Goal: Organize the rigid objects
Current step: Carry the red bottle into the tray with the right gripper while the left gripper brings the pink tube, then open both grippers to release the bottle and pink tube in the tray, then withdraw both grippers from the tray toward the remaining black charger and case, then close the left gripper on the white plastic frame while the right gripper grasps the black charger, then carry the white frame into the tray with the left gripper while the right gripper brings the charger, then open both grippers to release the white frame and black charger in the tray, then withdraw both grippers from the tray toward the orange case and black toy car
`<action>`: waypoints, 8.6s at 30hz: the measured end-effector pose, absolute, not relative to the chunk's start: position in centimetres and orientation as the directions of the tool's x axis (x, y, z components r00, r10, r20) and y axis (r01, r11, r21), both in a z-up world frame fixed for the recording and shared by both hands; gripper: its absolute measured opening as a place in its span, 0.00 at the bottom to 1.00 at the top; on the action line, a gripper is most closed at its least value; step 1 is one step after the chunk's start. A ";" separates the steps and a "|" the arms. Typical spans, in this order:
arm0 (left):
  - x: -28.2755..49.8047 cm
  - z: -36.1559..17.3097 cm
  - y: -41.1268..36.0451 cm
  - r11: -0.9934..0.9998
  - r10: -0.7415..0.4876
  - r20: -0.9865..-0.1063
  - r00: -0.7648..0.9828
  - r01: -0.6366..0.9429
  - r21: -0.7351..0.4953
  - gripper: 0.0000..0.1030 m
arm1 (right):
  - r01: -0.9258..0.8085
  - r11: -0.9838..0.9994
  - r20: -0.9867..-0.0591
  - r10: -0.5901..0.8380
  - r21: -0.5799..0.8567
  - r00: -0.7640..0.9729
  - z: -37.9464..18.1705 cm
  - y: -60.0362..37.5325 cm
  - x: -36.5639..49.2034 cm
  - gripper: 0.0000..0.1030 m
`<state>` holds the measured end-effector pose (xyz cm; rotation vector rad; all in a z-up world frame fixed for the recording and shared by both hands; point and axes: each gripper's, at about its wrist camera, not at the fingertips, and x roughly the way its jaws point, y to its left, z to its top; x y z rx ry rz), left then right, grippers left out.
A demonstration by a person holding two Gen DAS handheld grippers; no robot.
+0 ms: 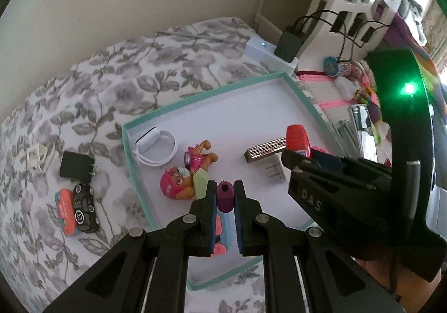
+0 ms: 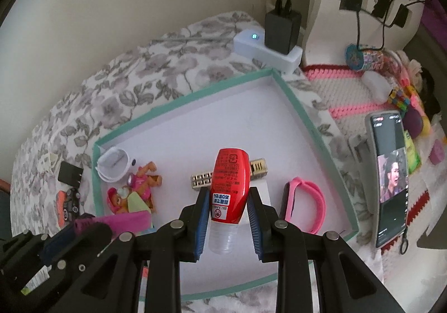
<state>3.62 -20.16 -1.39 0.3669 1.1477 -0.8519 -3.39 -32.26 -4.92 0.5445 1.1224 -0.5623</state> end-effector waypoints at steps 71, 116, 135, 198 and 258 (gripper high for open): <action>18.6 -3.0 4.5 0.996 -0.002 -0.900 0.436 0.077 0.035 0.95 | 0.367 0.927 -0.905 -0.089 0.077 0.415 -4.2 -18.3 5.2 1.00; 30.2 -11.9 -0.1 0.967 -0.151 -0.919 0.364 0.248 -0.061 0.73 | 0.189 0.968 -0.920 0.083 0.166 0.383 -11.8 -13.5 19.0 0.85; 26.4 -6.8 1.1 0.971 -0.156 -0.913 0.378 0.226 -0.073 0.52 | 0.198 0.966 -0.898 0.064 0.164 0.434 -8.5 -13.5 16.6 0.65; 4.7 -4.1 -15.6 0.842 -0.330 -0.930 0.165 0.496 -0.211 0.52 | 0.646 0.757 -0.946 -0.129 0.100 0.298 -5.1 -30.7 -4.2 0.66; 7.5 -2.8 -11.6 0.932 -0.137 -0.928 0.346 0.362 -0.003 0.84 | 0.625 0.779 -0.931 -0.192 0.048 0.310 -4.0 -29.7 -3.5 0.96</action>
